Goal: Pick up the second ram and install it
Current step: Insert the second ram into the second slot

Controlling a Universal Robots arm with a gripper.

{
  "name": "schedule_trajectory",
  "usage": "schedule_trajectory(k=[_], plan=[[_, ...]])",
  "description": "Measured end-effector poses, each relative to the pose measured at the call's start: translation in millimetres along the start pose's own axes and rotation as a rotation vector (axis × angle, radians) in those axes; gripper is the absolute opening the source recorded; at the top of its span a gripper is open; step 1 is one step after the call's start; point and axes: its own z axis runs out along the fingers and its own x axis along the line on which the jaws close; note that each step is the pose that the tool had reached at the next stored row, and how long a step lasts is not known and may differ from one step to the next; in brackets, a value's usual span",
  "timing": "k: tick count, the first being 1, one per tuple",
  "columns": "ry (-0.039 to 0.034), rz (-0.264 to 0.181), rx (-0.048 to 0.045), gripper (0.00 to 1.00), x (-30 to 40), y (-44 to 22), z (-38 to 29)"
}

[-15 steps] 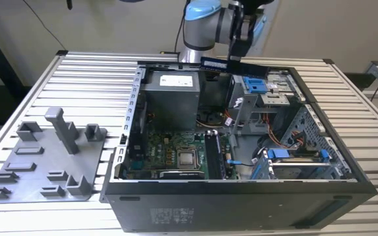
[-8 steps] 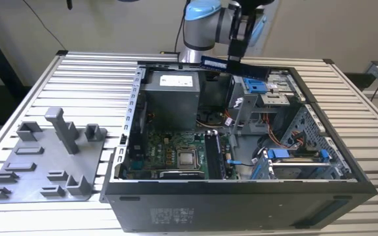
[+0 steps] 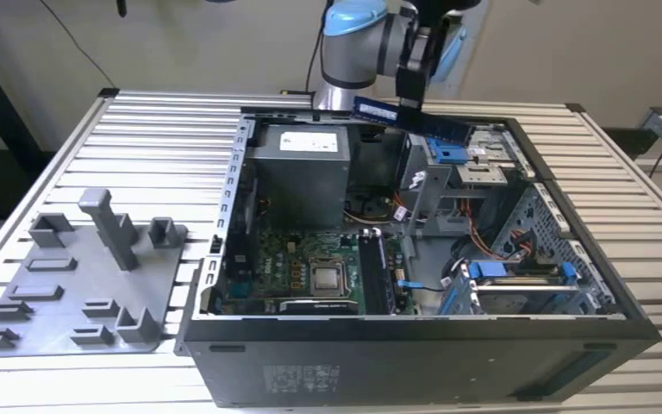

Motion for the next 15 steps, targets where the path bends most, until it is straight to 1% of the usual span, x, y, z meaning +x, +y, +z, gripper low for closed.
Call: schedule_trajectory(k=[15], plan=[[0.0012,0.232,0.0078,0.14,0.0,0.0,1.2]])
